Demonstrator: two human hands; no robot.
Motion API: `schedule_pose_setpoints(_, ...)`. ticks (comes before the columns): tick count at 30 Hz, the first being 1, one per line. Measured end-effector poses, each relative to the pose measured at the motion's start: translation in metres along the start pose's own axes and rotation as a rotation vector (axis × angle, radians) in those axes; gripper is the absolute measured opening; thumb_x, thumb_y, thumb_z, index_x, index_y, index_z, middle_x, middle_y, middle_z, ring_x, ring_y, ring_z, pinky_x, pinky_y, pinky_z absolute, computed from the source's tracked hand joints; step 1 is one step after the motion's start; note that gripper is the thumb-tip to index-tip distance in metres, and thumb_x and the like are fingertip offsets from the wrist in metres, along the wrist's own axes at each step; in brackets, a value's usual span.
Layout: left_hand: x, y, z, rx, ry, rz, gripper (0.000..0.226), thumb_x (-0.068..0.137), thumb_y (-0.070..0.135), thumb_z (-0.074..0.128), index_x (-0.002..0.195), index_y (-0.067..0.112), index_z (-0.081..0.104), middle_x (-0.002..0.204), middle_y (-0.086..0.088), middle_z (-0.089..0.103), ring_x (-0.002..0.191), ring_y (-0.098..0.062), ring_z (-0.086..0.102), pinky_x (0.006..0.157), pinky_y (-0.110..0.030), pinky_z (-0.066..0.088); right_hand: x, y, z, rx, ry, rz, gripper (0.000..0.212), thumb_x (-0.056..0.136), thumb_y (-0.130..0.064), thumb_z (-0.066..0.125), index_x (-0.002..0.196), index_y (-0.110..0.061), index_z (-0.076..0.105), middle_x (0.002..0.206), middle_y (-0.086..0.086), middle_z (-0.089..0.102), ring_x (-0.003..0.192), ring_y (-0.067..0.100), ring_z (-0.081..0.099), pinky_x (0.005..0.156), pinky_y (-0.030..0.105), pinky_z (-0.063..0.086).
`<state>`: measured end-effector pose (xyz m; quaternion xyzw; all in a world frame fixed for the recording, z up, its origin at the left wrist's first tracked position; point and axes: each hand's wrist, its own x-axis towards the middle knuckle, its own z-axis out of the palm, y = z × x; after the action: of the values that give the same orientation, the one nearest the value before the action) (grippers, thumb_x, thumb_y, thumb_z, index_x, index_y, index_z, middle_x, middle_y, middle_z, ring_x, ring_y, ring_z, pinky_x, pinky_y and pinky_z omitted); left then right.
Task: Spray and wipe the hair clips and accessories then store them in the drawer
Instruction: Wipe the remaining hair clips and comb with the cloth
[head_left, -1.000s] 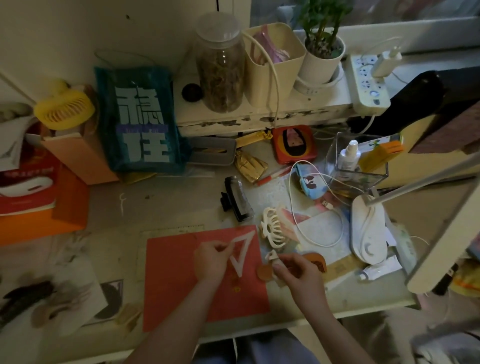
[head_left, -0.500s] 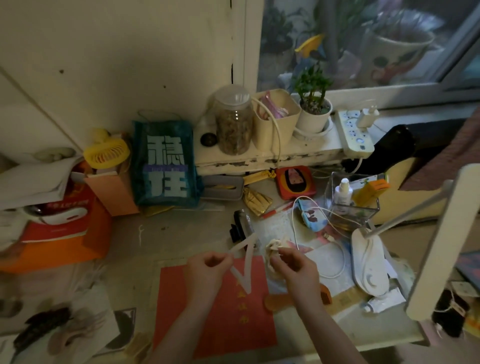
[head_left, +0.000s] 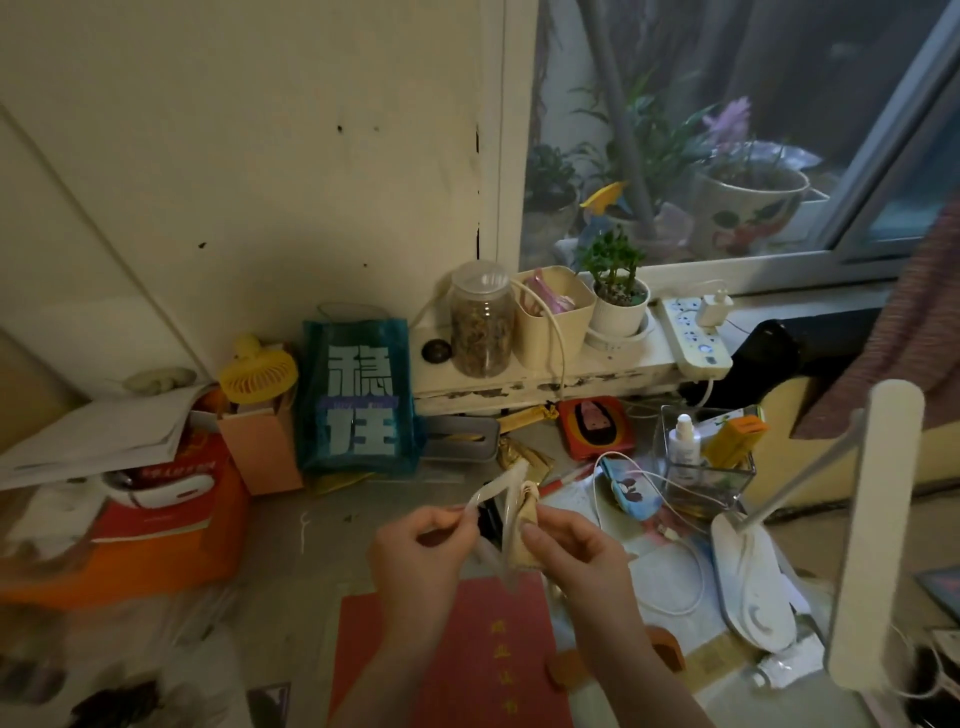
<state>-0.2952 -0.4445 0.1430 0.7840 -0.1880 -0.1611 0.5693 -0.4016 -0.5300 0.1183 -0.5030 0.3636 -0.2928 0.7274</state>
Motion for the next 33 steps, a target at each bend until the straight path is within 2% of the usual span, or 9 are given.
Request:
schedule_pose_setpoints(3, -0.001, 0.003, -0.005, -0.023, -0.003, -0.016, 0.015, 0.076, 0.013, 0.075, 0.067, 0.026, 0.074, 0.069, 0.014, 0.072, 0.067, 0.0, 0.066, 0.065, -0.02, 0.05, -0.002, -0.004, 0.006, -0.004, -0.001, -0.005, 0.021, 0.076, -0.002, 0.069, 0.096, -0.004, 0.068, 0.088, 0.01, 0.074, 0.084, 0.026, 0.07, 0.075, 0.041, 0.054)
schedule_pose_setpoints(9, -0.002, 0.01, -0.017, -0.117, -0.075, -0.085, 0.006, 0.065, 0.021, 0.082, 0.064, 0.019, 0.077, 0.103, 0.016, 0.065, 0.099, 0.003, 0.058, 0.085, -0.028, 0.047, -0.003, -0.009, 0.013, 0.061, -0.009, -0.027, 0.02, 0.076, 0.003, 0.067, 0.096, 0.0, 0.065, 0.088, 0.014, 0.073, 0.083, 0.028, 0.069, 0.071, 0.032, 0.056)
schedule_pose_setpoints(12, -0.004, 0.018, -0.021, -0.211, -0.156, -0.162, 0.009, 0.063, 0.017, 0.082, 0.068, 0.015, 0.075, 0.089, 0.012, 0.071, 0.085, 0.002, 0.063, 0.08, -0.031, 0.048, -0.006, -0.01, 0.018, 0.094, -0.016, -0.049, 0.024, 0.074, -0.001, 0.068, 0.098, 0.0, 0.065, 0.088, 0.015, 0.073, 0.082, 0.028, 0.069, 0.069, 0.03, 0.057)
schedule_pose_setpoints(15, -0.006, 0.022, -0.026, -0.208, -0.188, -0.133, 0.019, 0.062, 0.019, 0.082, 0.075, 0.013, 0.069, 0.076, 0.009, 0.072, 0.07, 0.0, 0.065, 0.069, -0.026, 0.047, -0.009, -0.013, 0.023, 0.113, -0.024, -0.072, 0.03, 0.069, -0.007, 0.069, 0.098, 0.0, 0.065, 0.088, 0.016, 0.073, 0.082, 0.028, 0.069, 0.071, 0.032, 0.057)
schedule_pose_setpoints(19, -0.005, 0.026, -0.031, -0.221, -0.194, -0.133, 0.051, 0.051, 0.03, 0.083, 0.098, 0.026, 0.064, 0.093, 0.009, 0.071, 0.091, -0.006, 0.066, 0.082, -0.036, 0.055, -0.012, -0.017, 0.022, 0.108, -0.039, -0.098, 0.031, 0.068, -0.01, 0.069, 0.098, -0.004, 0.067, 0.089, 0.015, 0.073, 0.084, 0.029, 0.069, 0.074, 0.034, 0.056)
schedule_pose_setpoints(21, -0.004, 0.027, -0.034, -0.221, -0.212, -0.129, 0.057, 0.053, 0.027, 0.083, 0.107, 0.033, 0.064, 0.098, 0.01, 0.07, 0.096, -0.005, 0.064, 0.085, -0.035, 0.054, -0.013, -0.018, 0.021, 0.117, -0.058, -0.098, 0.031, 0.07, -0.008, 0.068, 0.1, -0.003, 0.066, 0.089, 0.015, 0.073, 0.084, 0.028, 0.07, 0.071, 0.03, 0.057)
schedule_pose_setpoints(24, -0.003, 0.029, -0.037, -0.196, -0.234, -0.079, 0.052, 0.05, 0.032, 0.081, 0.101, 0.036, 0.068, 0.097, 0.015, 0.071, 0.094, 0.0, 0.064, 0.077, -0.022, 0.052, -0.013, -0.02, 0.019, 0.101, -0.071, -0.117, 0.034, 0.068, -0.011, 0.068, 0.101, -0.004, 0.067, 0.09, 0.015, 0.073, 0.086, 0.03, 0.07, 0.069, 0.028, 0.057)
schedule_pose_setpoints(27, -0.002, 0.031, -0.04, -0.133, -0.216, -0.023, 0.039, 0.061, 0.022, 0.082, 0.094, 0.039, 0.068, 0.091, 0.019, 0.069, 0.085, 0.01, 0.062, 0.061, -0.008, 0.049, -0.013, -0.024, 0.013, 0.087, -0.01, -0.174, 0.036, 0.068, -0.014, 0.069, 0.104, -0.009, 0.068, 0.091, 0.012, 0.073, 0.088, 0.029, 0.069, 0.069, 0.027, 0.057)
schedule_pose_setpoints(33, -0.001, 0.031, -0.043, -0.027, -0.186, 0.061, 0.035, 0.061, 0.03, 0.083, 0.089, 0.045, 0.068, 0.085, 0.025, 0.069, 0.087, 0.007, 0.061, 0.075, -0.022, 0.05, -0.008, -0.048, 0.01, -0.018, 0.06, -0.384, 0.032, 0.079, -0.003, 0.066, 0.11, -0.012, 0.065, 0.093, 0.0, 0.073, 0.084, 0.012, 0.069, 0.067, 0.019, 0.054)
